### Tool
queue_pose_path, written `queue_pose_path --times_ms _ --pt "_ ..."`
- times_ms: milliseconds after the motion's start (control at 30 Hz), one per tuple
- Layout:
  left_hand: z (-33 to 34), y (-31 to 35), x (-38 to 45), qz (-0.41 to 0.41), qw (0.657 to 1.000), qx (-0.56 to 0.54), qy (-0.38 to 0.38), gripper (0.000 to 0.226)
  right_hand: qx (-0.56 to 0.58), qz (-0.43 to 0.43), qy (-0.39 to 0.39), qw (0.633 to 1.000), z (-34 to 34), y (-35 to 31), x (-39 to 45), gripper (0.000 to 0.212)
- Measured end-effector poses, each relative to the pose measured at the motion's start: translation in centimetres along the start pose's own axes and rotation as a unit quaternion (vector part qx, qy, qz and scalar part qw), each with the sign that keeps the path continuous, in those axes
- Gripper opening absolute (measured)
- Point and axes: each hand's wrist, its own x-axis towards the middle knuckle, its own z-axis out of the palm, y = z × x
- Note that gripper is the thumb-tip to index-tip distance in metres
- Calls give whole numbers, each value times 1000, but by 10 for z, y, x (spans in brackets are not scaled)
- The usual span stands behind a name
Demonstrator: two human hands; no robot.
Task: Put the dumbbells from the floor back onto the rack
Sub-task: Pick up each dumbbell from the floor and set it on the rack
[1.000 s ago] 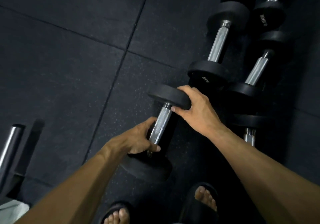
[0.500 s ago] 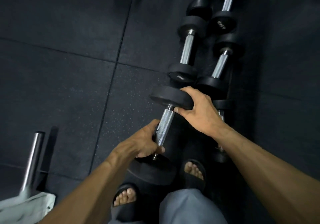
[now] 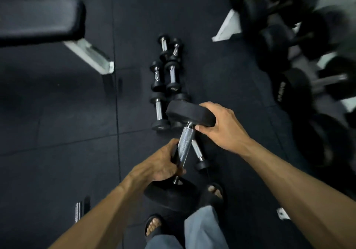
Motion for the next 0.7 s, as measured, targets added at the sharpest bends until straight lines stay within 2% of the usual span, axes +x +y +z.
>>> queue_pose_path --times_ms 167,300,500,700 --pt "28 102 -53 38 998 49 -24 71 15 22 68 997 -97 -23 -75 44" --pt "74 170 -68 45 996 70 -39 70 23 34 90 995 -171 -15 -129 46" --pt "177 279 -61 81 994 64 -36 60 1 16 113 994 -292 39 -197 48" --pt "281 390 -43 109 990 73 -45 65 -21 22 151 988 -418 97 -266 47"
